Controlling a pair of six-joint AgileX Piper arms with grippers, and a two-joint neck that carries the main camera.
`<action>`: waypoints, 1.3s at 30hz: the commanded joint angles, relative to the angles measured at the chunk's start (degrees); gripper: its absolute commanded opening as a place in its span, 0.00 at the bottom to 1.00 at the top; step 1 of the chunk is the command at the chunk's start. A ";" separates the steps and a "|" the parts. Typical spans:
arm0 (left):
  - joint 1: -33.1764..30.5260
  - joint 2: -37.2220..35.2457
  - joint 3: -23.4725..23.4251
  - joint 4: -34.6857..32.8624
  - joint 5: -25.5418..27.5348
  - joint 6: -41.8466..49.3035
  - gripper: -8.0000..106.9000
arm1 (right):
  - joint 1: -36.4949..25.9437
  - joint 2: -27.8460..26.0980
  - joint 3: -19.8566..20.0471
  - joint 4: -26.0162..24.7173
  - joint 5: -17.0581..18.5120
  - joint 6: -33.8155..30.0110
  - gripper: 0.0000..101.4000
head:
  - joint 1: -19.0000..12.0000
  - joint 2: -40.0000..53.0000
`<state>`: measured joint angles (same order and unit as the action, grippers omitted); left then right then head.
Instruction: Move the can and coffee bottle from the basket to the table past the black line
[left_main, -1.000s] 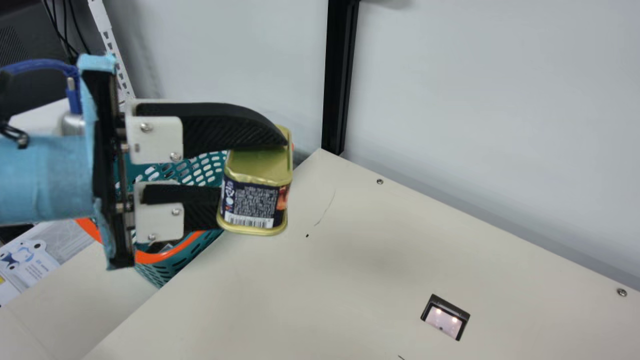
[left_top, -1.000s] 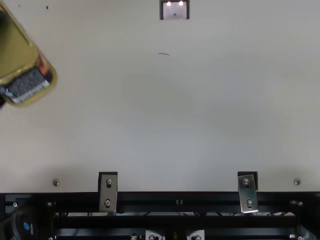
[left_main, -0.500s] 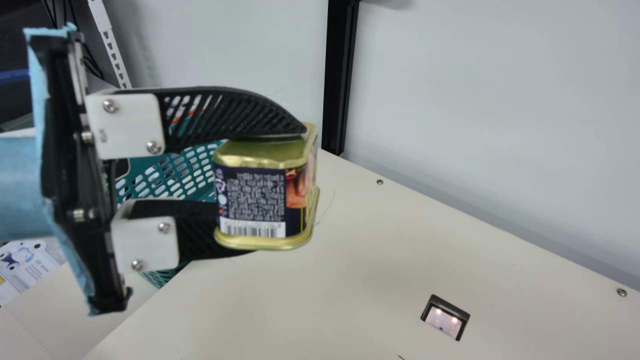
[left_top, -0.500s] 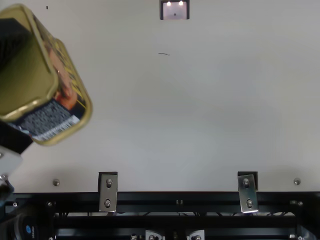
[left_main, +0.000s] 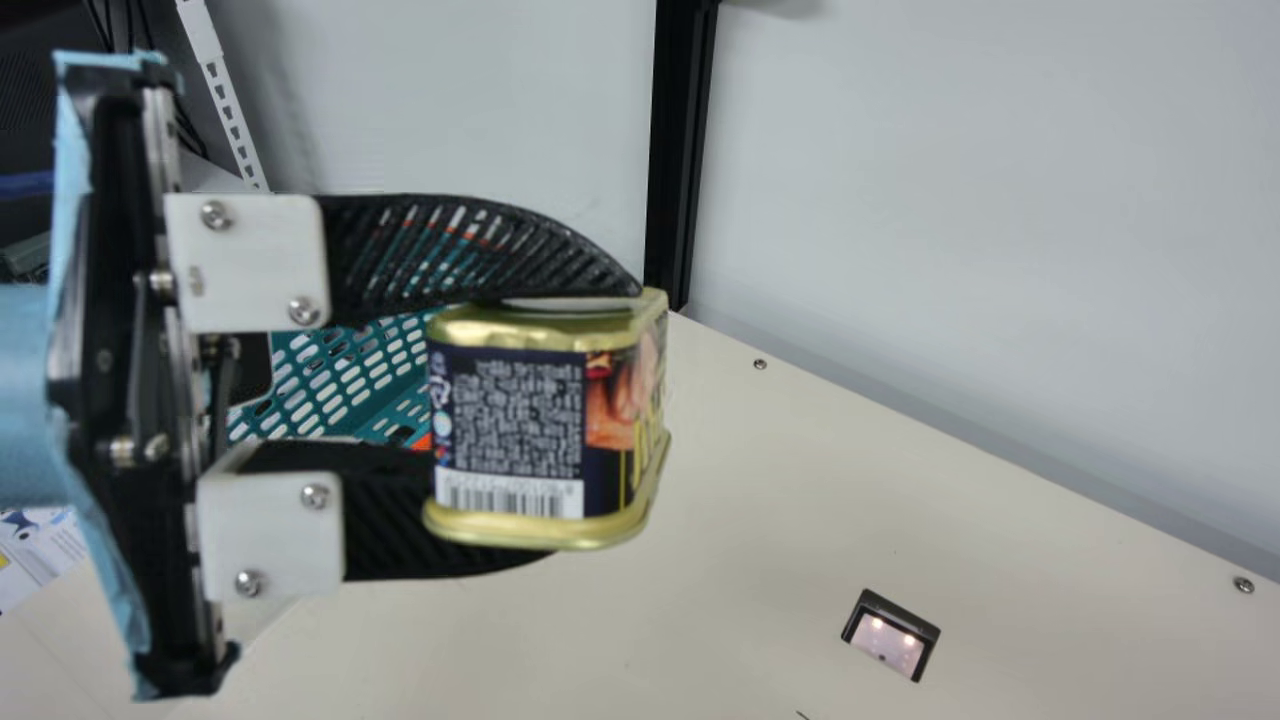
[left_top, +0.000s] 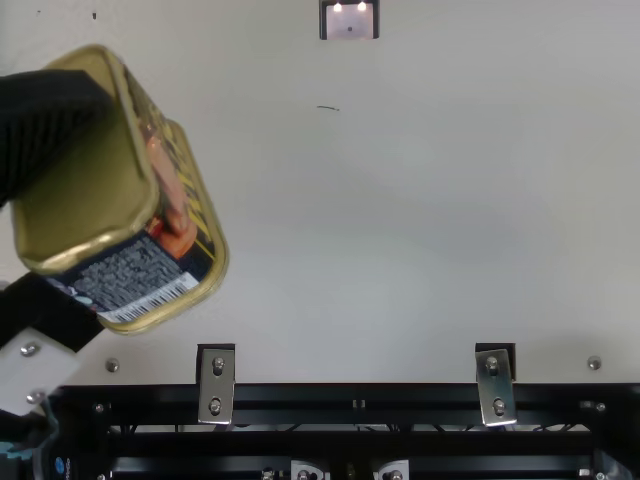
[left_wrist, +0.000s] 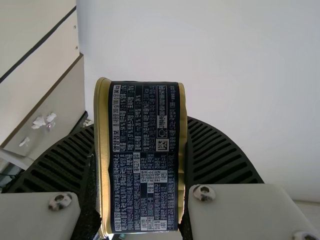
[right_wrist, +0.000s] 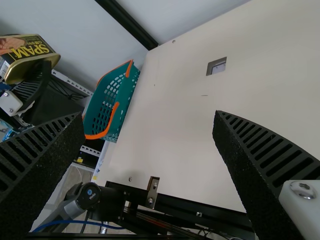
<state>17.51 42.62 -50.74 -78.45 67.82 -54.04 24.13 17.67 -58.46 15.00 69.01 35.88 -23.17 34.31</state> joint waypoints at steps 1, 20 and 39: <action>-1.66 0.22 -0.02 0.19 -1.16 -0.95 0.16 | 0.00 0.00 0.00 0.00 0.00 0.00 1.00 | -1.83 0.87; -4.61 0.61 -0.25 0.16 -3.51 -1.45 0.16 | 0.00 0.00 0.00 0.00 0.00 0.00 1.00 | -1.83 0.87; -2.64 5.13 -3.28 25.56 -11.01 19.00 0.16 | 0.00 0.00 0.00 0.00 0.00 0.00 1.00 | -1.67 0.85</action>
<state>15.37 47.31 -53.78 -60.59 59.15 -39.64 24.13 17.67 -58.46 15.00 69.01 35.88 -23.46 34.31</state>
